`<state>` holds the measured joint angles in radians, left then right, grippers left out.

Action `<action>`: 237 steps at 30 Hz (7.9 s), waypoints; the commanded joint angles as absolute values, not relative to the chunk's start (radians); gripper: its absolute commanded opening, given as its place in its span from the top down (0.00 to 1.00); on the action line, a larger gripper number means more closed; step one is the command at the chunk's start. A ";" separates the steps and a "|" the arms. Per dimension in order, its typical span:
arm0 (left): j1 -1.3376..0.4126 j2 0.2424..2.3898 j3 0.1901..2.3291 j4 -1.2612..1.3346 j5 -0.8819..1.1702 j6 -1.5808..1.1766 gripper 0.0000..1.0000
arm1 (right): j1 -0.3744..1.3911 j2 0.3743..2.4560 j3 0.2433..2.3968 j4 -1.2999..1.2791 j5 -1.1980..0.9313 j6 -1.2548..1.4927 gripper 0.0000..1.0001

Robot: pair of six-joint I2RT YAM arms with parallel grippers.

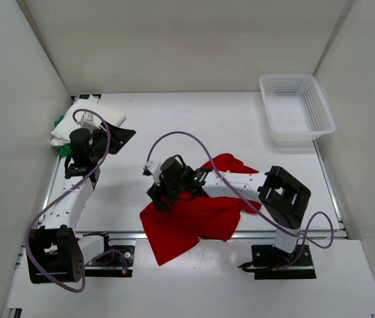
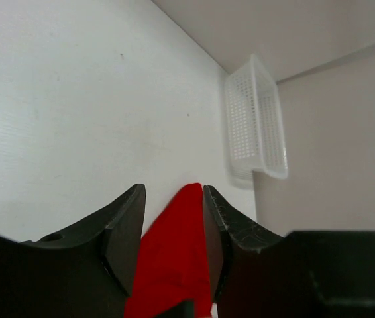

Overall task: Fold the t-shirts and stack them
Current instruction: Flatten out the tshirt

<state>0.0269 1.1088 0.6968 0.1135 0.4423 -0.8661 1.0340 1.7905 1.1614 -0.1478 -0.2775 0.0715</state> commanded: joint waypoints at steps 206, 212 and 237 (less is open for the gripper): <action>-0.528 1.221 0.545 0.146 -0.014 -0.924 0.52 | 0.152 1.471 0.563 0.351 -0.342 0.652 1.00; -0.413 1.151 0.447 0.137 0.023 -0.910 0.14 | 0.130 1.467 0.546 0.328 -0.348 0.652 1.00; -0.267 0.722 0.006 0.144 0.055 -1.382 0.66 | 0.117 1.379 0.491 0.330 -0.327 0.637 1.00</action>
<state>-0.2745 0.7223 0.0673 0.0883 0.0635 -1.2655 0.1051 1.4139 0.5102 0.2909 -0.3298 0.6506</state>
